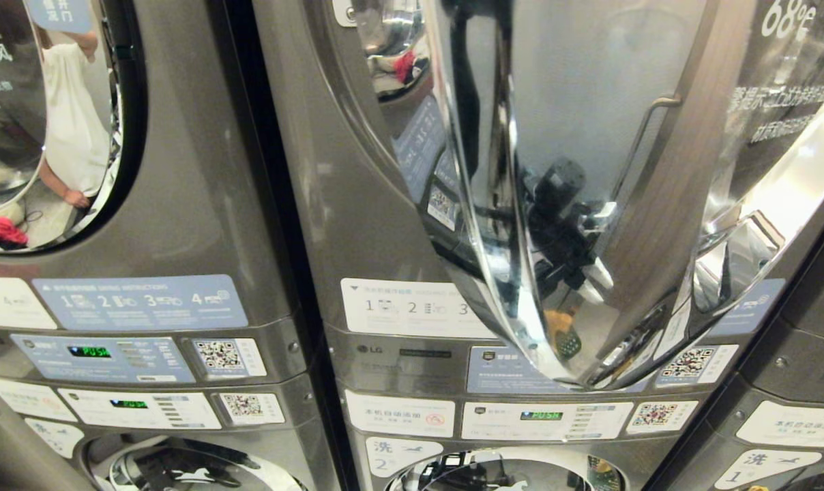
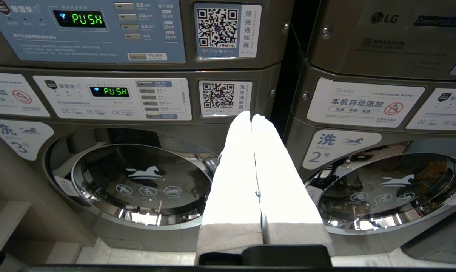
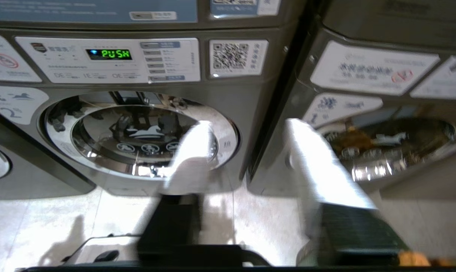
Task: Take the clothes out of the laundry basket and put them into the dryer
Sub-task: Open the dryer
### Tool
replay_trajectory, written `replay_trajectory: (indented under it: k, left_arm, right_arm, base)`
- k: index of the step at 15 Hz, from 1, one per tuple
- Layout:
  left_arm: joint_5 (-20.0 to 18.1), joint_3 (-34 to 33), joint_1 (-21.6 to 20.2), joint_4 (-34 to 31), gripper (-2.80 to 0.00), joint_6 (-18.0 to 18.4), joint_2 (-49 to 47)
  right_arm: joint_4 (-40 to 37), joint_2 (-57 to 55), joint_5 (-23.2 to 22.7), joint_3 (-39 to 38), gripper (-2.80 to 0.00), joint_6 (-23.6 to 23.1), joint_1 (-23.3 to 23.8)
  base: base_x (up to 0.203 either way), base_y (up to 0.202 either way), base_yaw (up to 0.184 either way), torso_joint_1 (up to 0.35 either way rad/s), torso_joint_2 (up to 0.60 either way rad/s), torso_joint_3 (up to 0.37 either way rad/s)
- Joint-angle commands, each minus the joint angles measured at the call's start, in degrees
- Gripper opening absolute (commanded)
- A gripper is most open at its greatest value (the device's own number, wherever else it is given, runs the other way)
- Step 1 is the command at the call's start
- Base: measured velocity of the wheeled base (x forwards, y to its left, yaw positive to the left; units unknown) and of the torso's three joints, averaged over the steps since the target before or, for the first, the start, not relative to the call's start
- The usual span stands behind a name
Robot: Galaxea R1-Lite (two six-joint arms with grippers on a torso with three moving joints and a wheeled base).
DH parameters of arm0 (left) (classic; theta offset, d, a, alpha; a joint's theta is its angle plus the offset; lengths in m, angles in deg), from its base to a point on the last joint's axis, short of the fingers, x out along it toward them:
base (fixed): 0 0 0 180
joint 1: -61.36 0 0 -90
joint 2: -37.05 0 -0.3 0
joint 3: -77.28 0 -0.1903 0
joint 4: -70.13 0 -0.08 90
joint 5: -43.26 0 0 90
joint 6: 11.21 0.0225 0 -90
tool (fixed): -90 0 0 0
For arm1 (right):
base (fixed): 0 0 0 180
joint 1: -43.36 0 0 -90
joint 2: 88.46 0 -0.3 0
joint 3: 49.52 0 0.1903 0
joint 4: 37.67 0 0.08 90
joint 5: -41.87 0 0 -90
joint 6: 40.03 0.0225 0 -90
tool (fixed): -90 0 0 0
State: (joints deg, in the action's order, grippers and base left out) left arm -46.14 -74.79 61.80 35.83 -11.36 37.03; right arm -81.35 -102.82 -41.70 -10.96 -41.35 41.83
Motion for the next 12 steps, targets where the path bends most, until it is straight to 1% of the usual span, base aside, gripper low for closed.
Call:
replay_trajectory:
  k: [1,2,3,4,7,9,12]
  left_arm:
    - [0.0,0.0,0.0,-0.1,-2.80,0.0,0.0]
    - [0.0,0.0,0.0,-0.1,-2.80,0.0,0.0]
    - [0.0,0.0,0.0,-0.1,-2.80,0.0,0.0]
    - [0.0,0.0,0.0,-0.1,-2.80,0.0,0.0]
    - [0.0,0.0,0.0,-0.1,-2.80,0.0,0.0]
    - [0.0,0.0,0.0,-0.1,-2.80,0.0,0.0]
    - [0.0,0.0,0.0,-0.1,-2.80,0.0,0.0]
  right_arm:
    - [6.2,1.3,-0.6,-6.0,-2.80,-1.3,-0.3]
    - [13.2,1.2,-1.5,-10.1,-2.80,-2.5,-0.2]
    - [19.2,0.9,-4.4,-13.4,-2.80,-3.3,-0.1]
    - [20.8,1.4,-8.3,-15.1,-2.80,-3.9,0.3]
    - [20.4,6.2,-8.9,-15.2,-2.80,-4.4,1.4]
    - [20.2,12.9,-9.0,-15.2,-2.80,-4.8,1.4]
    - [20.1,14.5,-8.6,-15.2,-2.80,-4.2,1.4]
  base:
    - [0.000,0.000,0.000,0.000,0.00,0.000]
    - [0.000,0.000,0.000,0.000,0.00,0.000]
    - [0.000,0.000,0.000,0.000,0.00,0.000]
    - [0.000,0.000,0.000,0.000,0.00,0.000]
    - [0.000,0.000,0.000,0.000,0.00,0.000]
    - [0.000,0.000,0.000,0.000,0.00,0.000]
    - [0.000,0.000,0.000,0.000,0.00,0.000]
